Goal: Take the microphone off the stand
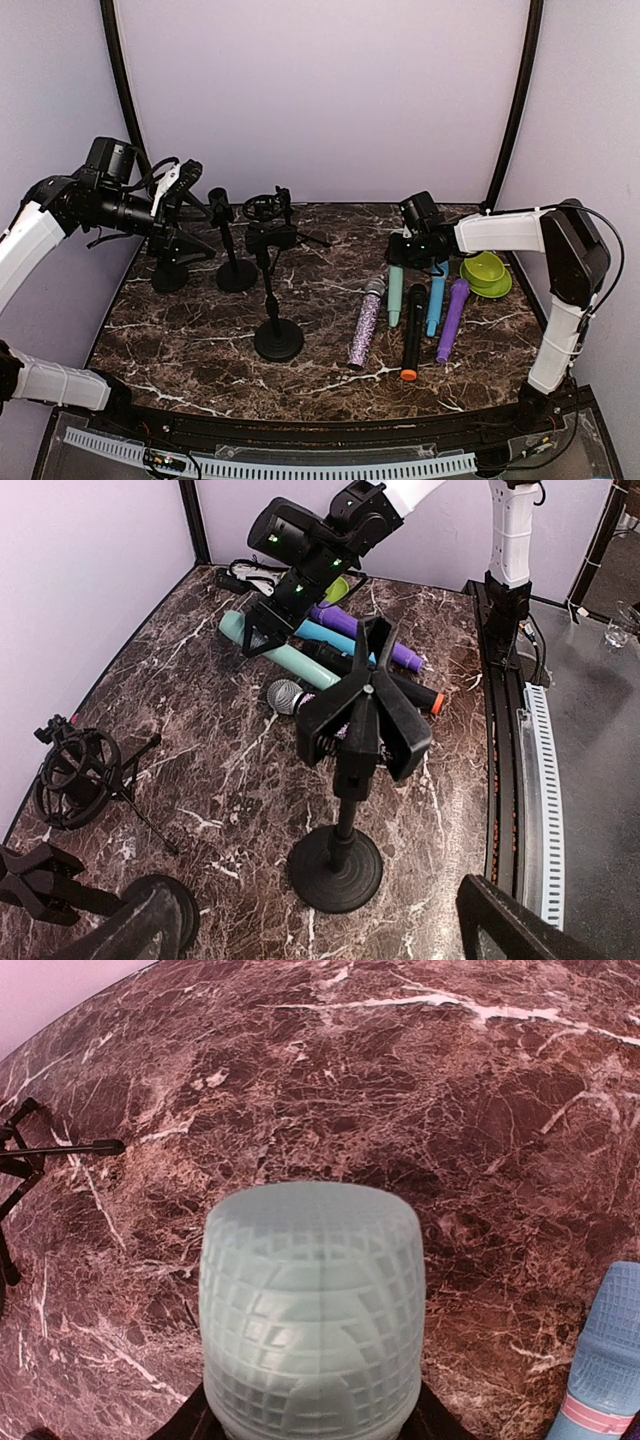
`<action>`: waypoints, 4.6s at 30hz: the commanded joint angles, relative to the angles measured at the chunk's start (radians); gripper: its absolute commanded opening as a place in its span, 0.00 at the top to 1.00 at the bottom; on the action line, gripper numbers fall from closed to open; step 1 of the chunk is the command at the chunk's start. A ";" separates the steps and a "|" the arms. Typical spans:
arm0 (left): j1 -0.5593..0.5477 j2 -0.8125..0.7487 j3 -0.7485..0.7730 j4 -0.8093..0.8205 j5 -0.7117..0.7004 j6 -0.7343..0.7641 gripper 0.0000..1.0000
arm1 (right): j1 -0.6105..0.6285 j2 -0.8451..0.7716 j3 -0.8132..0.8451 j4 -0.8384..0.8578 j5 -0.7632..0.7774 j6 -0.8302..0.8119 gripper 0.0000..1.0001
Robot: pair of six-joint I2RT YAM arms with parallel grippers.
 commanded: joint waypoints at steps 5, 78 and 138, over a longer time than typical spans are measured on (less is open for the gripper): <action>0.005 -0.029 -0.014 -0.015 0.018 -0.013 0.01 | -0.005 -0.009 0.024 -0.017 0.040 -0.014 0.39; 0.100 -0.060 -0.076 -0.056 0.047 -0.036 0.01 | 0.720 0.070 -0.081 0.708 0.336 -0.540 0.41; -0.013 -0.048 -0.290 0.078 0.226 -0.053 1.00 | 0.752 -0.004 0.244 0.809 -0.087 -0.303 1.00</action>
